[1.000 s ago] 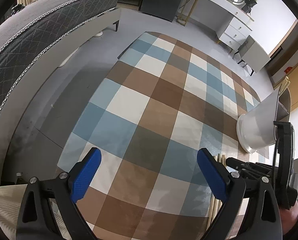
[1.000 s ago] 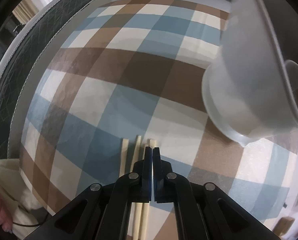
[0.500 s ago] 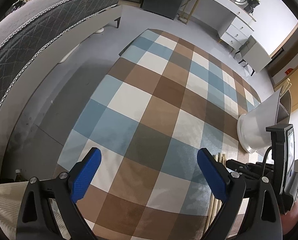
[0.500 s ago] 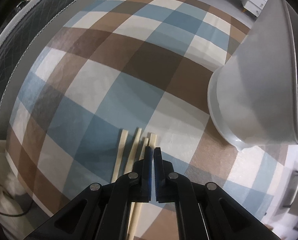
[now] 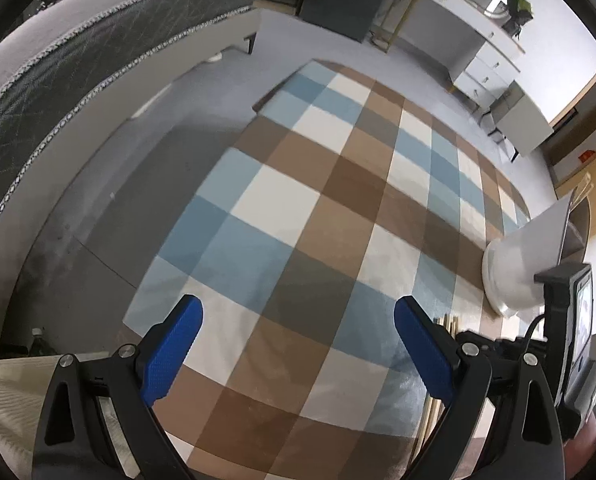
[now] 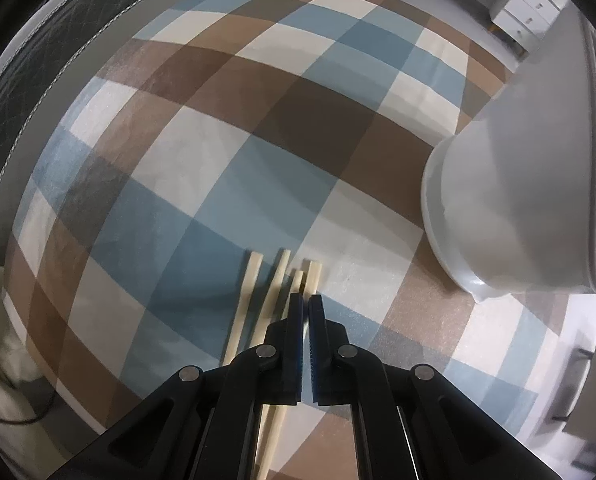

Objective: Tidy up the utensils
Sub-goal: 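Grasp a wooden chopstick with the right tool and lift it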

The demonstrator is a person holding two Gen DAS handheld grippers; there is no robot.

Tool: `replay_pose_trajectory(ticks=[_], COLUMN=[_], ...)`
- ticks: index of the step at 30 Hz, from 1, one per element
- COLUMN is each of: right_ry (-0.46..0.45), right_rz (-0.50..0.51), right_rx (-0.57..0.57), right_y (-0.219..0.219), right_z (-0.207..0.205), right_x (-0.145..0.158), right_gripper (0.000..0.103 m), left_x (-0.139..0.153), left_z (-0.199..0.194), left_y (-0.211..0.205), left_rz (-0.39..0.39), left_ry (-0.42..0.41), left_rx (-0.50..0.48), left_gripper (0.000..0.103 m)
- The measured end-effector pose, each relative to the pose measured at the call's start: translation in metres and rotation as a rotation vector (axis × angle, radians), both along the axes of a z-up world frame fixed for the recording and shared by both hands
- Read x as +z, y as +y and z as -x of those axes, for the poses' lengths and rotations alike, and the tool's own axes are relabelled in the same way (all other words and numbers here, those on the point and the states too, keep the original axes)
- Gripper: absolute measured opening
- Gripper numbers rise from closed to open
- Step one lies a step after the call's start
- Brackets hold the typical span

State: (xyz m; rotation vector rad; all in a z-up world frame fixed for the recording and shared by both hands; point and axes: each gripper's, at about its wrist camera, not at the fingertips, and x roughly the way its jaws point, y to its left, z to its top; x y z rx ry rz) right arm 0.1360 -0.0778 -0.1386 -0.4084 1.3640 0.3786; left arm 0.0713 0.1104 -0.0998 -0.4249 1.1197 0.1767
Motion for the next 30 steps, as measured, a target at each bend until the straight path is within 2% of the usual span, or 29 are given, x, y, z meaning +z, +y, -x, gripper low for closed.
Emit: replay_pose_trajectory(ticks=[1, 3, 9, 12, 15, 20, 26, 30], right_ry=[0.021, 0.004, -0.029, -0.057, -0.068, -0.176, -0.324, -0.392], right_rz=[0.008, -0.008, -0.071, -0.108, -0.185, -0.353, -0.575, -0.663], right_rx=[-0.005, -0.016, -0.05, -0.063, -0.091, -0.188, -0.307, -0.36], right_y=[0.0, -0.001, -0.004, -0.009, -0.019, -0.061, -0.122, -0.15], right_z=[-0.002, -0.005, -0.02, -0.024, -0.024, -0.015, 0.018, 0.03], right_x=[-0.004, 0.0, 0.008, 0.012, 0.018, 0.053, 0.092, 0.098], right_gripper=[0.012, 0.016, 0.016, 0.006, 0.005, 0.005, 0.005, 0.005], left_x=[-0.001, 0.0, -0.003, -0.006, -0.008, -0.018, -0.04, -0.051], left_z=[0.0, 0.0, -0.002, -0.005, -0.01, -0.017, -0.024, -0.023], left_y=[-0.002, -0.005, -0.01, -0.017, -0.033, -0.064, -0.092, -0.111], left_rz=[-0.002, -0.009, -0.016, -0.017, -0.034, -0.079, -0.096, -0.113], left_ry=[0.004, 0.0, 0.018, 0.032, 0.046, 0.083, 0.158, 0.189], left_rx=[-0.008, -0.02, -0.024, -0.04, -0.077, -0.162, -0.238, -0.276], left_gripper=[0.094, 0.094, 0.094, 0.094, 0.094, 0.094, 0.094, 0.094])
